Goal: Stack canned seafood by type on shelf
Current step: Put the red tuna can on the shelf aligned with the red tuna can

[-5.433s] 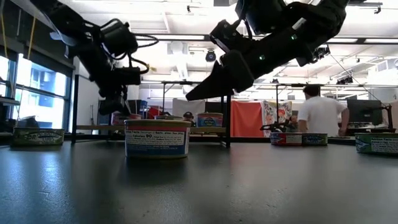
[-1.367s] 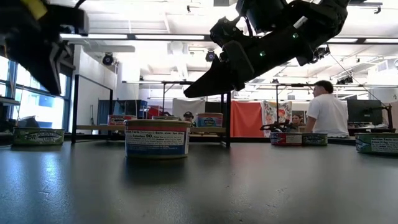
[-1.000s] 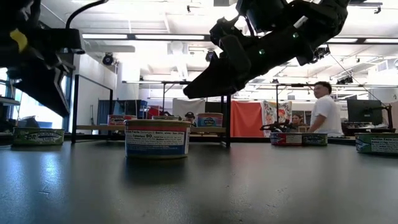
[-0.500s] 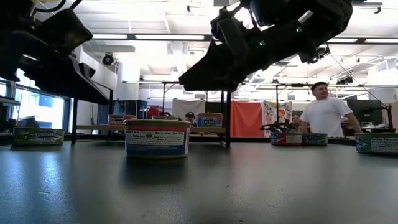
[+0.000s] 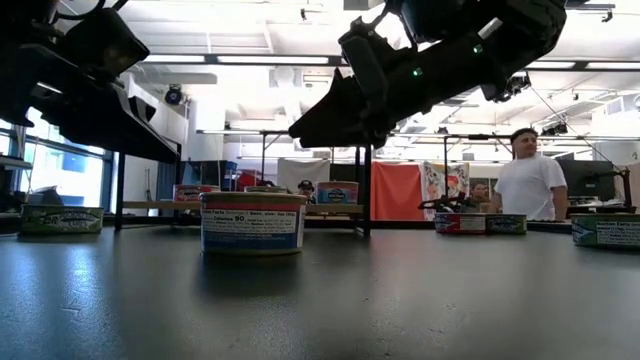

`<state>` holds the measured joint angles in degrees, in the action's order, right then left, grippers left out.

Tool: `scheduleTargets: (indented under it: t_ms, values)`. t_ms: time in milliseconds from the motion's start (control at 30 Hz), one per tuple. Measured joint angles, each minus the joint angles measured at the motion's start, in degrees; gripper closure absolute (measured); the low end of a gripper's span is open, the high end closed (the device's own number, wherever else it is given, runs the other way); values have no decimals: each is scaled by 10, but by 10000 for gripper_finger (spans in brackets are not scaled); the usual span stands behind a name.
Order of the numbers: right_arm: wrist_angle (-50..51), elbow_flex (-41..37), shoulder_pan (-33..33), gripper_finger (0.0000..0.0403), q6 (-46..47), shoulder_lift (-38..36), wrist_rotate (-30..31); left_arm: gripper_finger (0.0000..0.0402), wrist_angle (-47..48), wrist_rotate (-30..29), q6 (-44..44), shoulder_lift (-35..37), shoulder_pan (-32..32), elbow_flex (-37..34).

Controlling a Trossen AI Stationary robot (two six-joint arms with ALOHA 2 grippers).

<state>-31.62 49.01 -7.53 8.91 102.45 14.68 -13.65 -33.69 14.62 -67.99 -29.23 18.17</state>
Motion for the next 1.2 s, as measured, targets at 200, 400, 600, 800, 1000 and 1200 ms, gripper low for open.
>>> scheduleTargets:
  t_ms: [200, 400, 600, 800, 1000, 1200]
  values:
    - [-5, 0, 0, 211, -3, 0, 4, 378, 0, 0, -3, 0, 0, 0]
    - [-14, 0, 0, 211, -4, 0, 4, 378, -7, 0, -4, 0, 0, 0]
    - [8, 0, -5, 211, -29, -4, -61, 378, -38, 22, -61, 0, 0, 0]
    - [182, 39, -34, 211, -33, -41, -114, 378, -72, 47, -84, 0, 0, 0]
    - [523, 122, -76, 211, 55, -71, -102, 378, -73, 46, -84, 0, 0, 0]
    - [826, 146, -118, 211, 226, -74, -48, 378, -73, 46, -74, 0, 0, 0]
